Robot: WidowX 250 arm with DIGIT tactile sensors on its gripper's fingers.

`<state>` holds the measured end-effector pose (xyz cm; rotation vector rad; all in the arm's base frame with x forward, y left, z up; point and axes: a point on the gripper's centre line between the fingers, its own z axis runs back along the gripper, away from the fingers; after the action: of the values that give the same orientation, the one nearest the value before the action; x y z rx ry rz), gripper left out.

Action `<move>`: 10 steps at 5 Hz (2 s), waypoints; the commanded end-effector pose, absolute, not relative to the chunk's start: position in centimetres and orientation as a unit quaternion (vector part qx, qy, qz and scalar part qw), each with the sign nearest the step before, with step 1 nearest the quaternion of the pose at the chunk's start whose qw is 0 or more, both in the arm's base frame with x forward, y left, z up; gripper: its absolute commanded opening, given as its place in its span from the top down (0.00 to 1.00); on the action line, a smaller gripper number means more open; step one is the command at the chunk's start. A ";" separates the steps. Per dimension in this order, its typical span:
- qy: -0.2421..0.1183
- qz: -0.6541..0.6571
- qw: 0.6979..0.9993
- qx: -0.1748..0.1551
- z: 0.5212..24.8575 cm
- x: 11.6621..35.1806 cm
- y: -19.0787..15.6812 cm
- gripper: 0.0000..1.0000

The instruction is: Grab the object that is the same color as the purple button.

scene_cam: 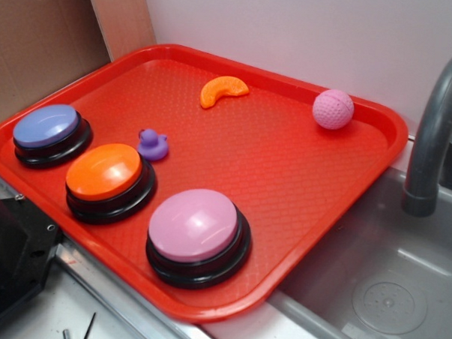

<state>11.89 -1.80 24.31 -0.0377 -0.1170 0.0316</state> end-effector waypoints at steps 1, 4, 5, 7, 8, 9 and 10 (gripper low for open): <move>-0.058 0.016 0.998 -0.019 24.3 11.9 -1.8 0.00; -0.065 0.224 0.971 -0.050 20.0 15.9 -1.1 0.00; -0.067 0.271 0.959 -0.046 18.0 17.2 -0.5 0.00; -0.055 0.312 0.948 -0.024 14.0 19.1 1.2 0.00; -0.052 0.326 0.944 -0.001 11.8 20.1 1.7 0.00; -0.039 0.333 0.942 0.003 9.6 20.9 2.4 0.00; -0.027 0.332 0.943 -0.002 7.6 21.2 2.3 0.00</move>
<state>20.94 1.76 6.97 0.0047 -0.0272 0.6703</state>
